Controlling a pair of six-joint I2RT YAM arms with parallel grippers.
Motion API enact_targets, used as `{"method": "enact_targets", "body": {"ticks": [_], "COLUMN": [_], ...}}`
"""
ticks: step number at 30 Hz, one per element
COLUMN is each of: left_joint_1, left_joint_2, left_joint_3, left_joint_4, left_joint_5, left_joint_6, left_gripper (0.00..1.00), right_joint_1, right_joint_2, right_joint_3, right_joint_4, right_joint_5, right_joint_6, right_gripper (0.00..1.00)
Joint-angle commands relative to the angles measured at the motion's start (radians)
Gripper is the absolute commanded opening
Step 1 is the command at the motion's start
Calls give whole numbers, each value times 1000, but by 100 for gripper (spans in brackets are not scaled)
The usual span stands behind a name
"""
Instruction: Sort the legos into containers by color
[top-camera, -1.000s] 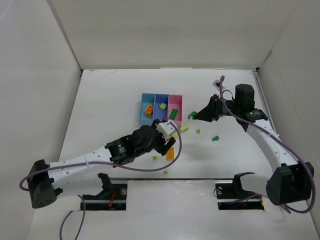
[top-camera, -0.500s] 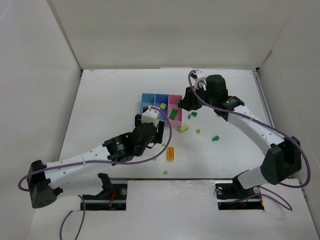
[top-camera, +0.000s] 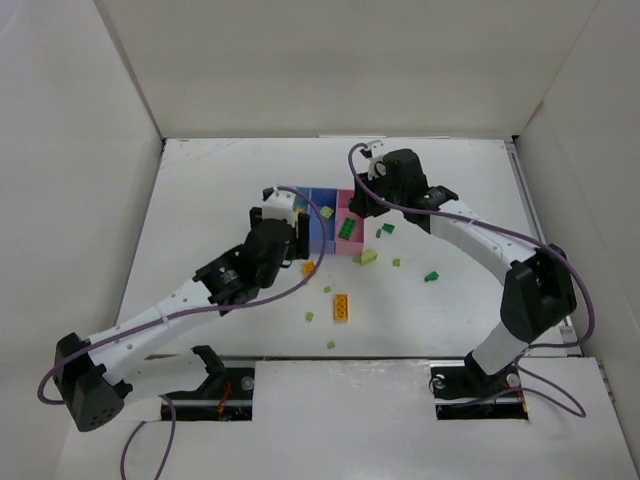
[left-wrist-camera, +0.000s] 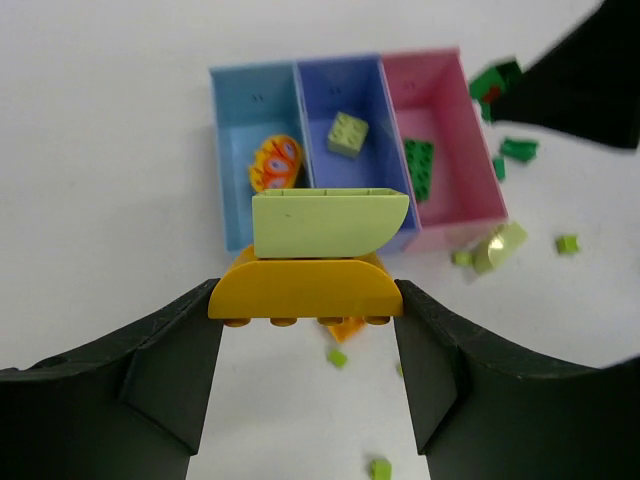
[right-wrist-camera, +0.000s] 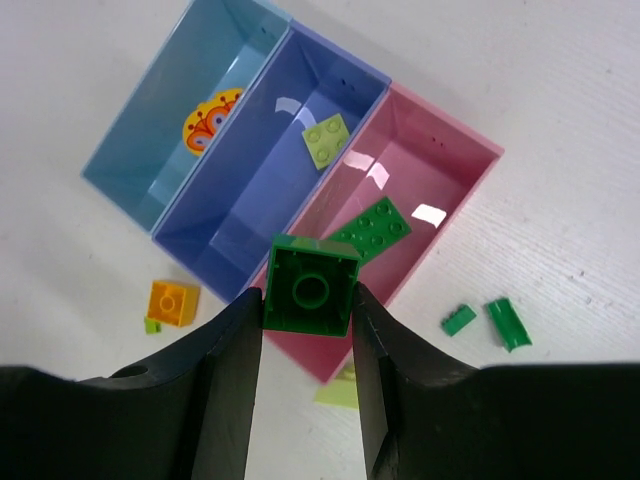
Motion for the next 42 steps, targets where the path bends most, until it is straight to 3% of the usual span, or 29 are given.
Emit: {"method": "enact_targets", "body": {"ticks": [1,3,7,8,13,22,24,32,34,36,42], "left_joint_1": [143,281,488,507,519,584,584,584,584,584,584], "left_joint_2": [-13,27,180,212,355,477,487,455,441,429,409], "left_joint_3": [71,71,187,209,331,543,533,421,390,350,328], "left_joint_4": [168,257,268,268,224,47,47,139,168,202,198], "left_joint_5": [208,324,620,691,691,838,849,912,926,937,979], "left_joint_6": [129,192,255,301,488,608,619,619,619,630,660], "left_gripper": [52,52,50,49,48,48,48,48,48,48,48], "right_joint_1": [17,17,17,17,26,26,26,45,65,74,74], "right_joint_2": [37,67,104,119,174,230,230,253,262,262,206], "right_joint_3": [68,79,122,138,201,280,261,214,192,183,152], "right_joint_4": [84,110,110,110,21,-177,-177,-41,-27,-13,19], "right_joint_5": [54,64,87,87,77,159,168,76,67,77,87], "right_joint_6": [-37,-47,-59,-71,-152,-153,-153,-183,-197,-197,-169], "right_gripper": [0,0,0,0,0,0,10,30,41,43,63]}}
